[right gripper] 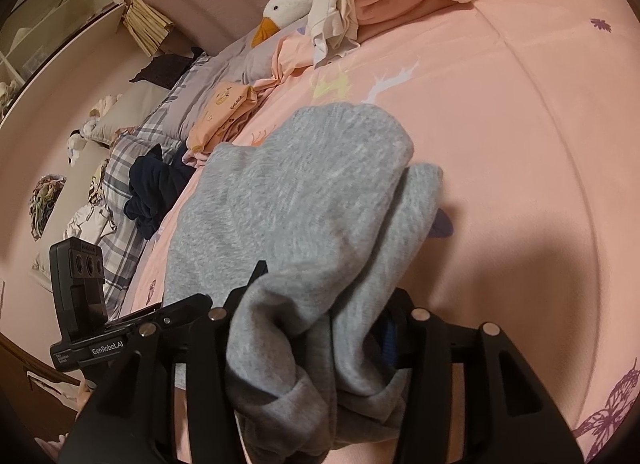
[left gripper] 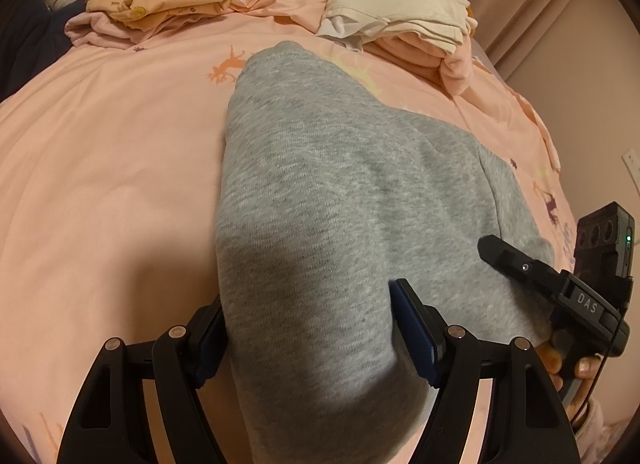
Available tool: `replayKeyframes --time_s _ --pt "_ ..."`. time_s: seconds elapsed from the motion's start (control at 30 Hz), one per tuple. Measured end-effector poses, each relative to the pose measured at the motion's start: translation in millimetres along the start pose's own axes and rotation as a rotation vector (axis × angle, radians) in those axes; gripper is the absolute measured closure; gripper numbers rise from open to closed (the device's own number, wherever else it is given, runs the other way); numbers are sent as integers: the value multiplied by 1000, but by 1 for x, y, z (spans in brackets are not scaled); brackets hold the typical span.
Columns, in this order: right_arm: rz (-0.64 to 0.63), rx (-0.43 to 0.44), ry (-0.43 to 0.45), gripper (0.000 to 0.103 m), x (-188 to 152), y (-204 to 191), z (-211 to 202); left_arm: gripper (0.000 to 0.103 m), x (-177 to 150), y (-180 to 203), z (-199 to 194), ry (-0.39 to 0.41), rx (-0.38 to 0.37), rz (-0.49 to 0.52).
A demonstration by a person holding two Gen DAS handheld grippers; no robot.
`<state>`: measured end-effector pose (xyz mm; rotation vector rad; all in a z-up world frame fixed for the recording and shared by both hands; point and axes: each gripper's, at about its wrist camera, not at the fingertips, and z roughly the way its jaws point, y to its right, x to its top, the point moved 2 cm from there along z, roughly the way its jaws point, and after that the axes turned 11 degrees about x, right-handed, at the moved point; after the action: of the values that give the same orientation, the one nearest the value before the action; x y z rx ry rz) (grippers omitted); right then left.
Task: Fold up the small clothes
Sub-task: 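Fold the held sweatshirt end over the bundle with the right tool while the left tool presses it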
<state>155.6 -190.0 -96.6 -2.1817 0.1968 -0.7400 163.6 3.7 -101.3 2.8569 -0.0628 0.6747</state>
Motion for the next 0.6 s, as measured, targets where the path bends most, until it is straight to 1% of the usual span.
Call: replayKeyframes --time_s 0.6 --pt "47 17 -5 54 0 6 -1 28 -4 -2 -2 0 3 6"
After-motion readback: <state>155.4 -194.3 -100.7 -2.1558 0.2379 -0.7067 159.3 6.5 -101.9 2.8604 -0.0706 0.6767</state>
